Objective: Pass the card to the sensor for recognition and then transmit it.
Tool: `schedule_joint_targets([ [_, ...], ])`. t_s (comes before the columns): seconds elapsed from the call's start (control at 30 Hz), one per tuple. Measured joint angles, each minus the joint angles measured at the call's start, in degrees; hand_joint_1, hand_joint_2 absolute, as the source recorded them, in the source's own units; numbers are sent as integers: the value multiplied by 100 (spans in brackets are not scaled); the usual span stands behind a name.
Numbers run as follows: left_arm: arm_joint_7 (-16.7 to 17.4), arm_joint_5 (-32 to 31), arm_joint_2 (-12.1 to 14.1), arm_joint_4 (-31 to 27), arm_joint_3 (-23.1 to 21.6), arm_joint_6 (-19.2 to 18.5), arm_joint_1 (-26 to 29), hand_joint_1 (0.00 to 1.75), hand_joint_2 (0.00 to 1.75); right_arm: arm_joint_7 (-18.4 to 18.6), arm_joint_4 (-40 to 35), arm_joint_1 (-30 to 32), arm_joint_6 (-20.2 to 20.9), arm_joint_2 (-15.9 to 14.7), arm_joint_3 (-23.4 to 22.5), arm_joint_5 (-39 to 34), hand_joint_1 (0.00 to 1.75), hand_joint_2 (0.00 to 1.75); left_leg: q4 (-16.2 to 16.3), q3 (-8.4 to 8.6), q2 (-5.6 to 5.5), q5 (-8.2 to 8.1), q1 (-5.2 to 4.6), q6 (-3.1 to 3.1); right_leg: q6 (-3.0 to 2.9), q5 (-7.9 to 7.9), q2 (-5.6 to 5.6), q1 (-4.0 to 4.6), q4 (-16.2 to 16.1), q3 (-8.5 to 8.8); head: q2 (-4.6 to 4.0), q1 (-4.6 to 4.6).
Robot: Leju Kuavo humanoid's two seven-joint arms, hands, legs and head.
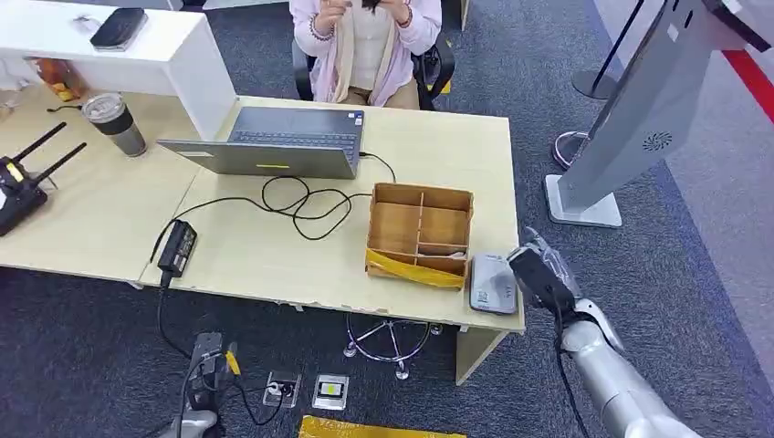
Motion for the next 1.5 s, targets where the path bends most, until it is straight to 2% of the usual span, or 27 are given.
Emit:
schedule_joint_targets([
  [0.5, 13, -59, 15, 0, 0, -4, 10, 0, 0, 0, 96, 255, -81, 15, -2, -295, 175, 175, 0, 1, 2, 0, 0, 0, 0, 0, 2, 0, 0, -1, 0, 0],
  [0.83, 19, -133, 15, 0, -2, -24, 12, 0, 0, -72, 87, 226, -317, -7, -2, -341, 175, 175, 0, -2, 2, 0, 0, 0, 0, 0, 1, 0, 1, -1, 0, 0],
  [1.17, 17, -337, 0, -2, -13, -123, -40, 0, 0, -9, -101, -227, -304, 57, -2, -135, 175, 175, 0, -5, 3, 2, -1, 0, 3, 5, 2, -1, 4, 0, 0, 0],
  [1.37, 135, -679, -28, -9, -66, -352, -240, 0, 0, 317, -321, -986, -164, 216, 142, 256, 175, 175, 0, -4, 5, 7, 0, 0, 2, 6, 5, 0, 5, -1, 0, 0],
  [1.5, 262, -839, -65, -20, -157, -450, -366, 0, 0, 428, -345, -1398, 4, 460, 299, 609, 175, 175, 0, -4, 6, 8, 0, 0, 0, 7, 10, 0, 8, -4, 0, 0],
])
